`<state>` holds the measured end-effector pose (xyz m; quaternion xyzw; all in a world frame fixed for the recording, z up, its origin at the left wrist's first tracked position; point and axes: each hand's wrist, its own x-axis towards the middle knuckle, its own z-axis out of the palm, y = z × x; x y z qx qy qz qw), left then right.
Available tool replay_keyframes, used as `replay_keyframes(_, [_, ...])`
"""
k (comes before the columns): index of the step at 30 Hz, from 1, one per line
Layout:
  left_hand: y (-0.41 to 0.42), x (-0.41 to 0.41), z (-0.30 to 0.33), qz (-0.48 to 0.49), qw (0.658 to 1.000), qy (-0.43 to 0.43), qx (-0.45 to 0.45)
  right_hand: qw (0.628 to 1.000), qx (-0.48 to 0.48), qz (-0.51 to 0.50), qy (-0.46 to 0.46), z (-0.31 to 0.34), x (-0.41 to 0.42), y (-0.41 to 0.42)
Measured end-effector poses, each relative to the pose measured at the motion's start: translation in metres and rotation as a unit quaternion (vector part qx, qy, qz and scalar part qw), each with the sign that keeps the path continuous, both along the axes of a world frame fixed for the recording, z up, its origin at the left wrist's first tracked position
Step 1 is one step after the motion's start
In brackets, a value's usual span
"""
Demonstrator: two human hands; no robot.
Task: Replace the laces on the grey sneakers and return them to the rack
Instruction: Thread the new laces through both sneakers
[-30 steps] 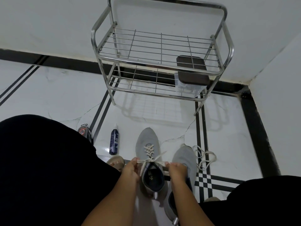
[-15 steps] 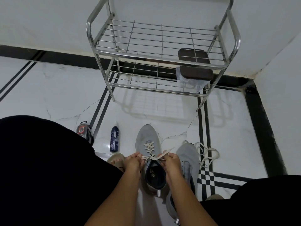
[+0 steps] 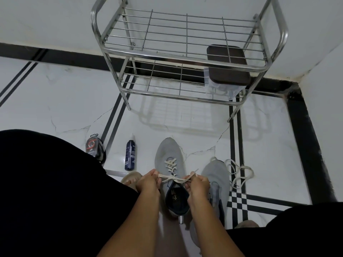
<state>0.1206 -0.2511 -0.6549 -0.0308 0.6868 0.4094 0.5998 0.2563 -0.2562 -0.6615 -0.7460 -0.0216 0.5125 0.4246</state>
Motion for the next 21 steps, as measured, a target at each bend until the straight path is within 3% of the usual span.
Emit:
replay_keyframes(4, [0.01,0.0,0.008,-0.121,0.986,0.098,0.057,0.99,0.007,0.139,-0.014,0.005,0.018,0.003])
replay_keyframes(6, [0.015,0.002,0.009,-0.214,0.96,0.161,0.082,0.982,-0.004,0.186,0.006,0.01,0.029,0.002])
replay_keyframes(8, [0.013,0.003,0.009,-0.281,0.923,0.25,0.082,0.964,-0.04,0.257,-0.053,0.015,0.037,0.006])
replay_keyframes(11, [0.001,0.003,0.008,-0.308,0.898,0.315,-0.01,0.88,-0.127,0.434,-0.148,0.03,0.041,0.003])
replay_keyframes(13, [-0.008,0.006,0.007,-0.403,0.86,0.304,-0.078,0.809,-0.173,0.537,-0.167,0.039,0.037,-0.008])
replay_keyframes(15, [-0.013,0.01,0.008,-0.512,0.804,0.281,-0.114,0.751,-0.194,0.596,-0.208,0.039,0.031,-0.019])
replay_keyframes(17, [-0.018,0.013,0.008,-0.545,0.79,0.258,-0.112,0.712,-0.169,0.616,-0.292,0.038,0.022,-0.028])
replay_keyframes(19, [-0.019,0.011,0.011,-0.565,0.763,0.301,-0.087,0.734,-0.127,0.585,-0.321,0.035,0.012,-0.034])
replay_keyframes(21, [-0.021,0.008,0.012,-0.553,0.752,0.353,-0.065,0.796,-0.081,0.539,-0.263,0.033,0.004,-0.036])
